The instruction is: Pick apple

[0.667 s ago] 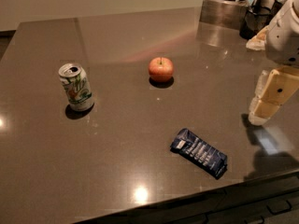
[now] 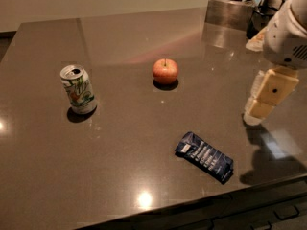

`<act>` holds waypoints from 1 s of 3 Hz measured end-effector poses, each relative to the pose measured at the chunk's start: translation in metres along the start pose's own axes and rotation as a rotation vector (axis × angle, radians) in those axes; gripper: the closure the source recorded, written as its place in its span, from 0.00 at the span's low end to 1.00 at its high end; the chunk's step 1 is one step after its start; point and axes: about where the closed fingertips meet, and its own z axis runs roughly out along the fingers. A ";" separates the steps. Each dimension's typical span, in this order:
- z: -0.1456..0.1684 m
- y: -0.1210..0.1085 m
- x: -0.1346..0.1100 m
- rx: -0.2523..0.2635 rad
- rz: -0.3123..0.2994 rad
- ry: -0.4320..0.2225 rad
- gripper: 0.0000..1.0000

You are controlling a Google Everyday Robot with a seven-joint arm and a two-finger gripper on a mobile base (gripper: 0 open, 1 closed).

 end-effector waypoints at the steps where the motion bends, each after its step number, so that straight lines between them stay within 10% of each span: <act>1: 0.019 -0.009 -0.024 -0.014 0.038 -0.055 0.00; 3: 0.071 -0.036 -0.087 -0.050 0.136 -0.178 0.00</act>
Offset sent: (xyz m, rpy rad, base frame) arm 0.0786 0.0865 -0.0417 0.2410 0.0455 -0.0771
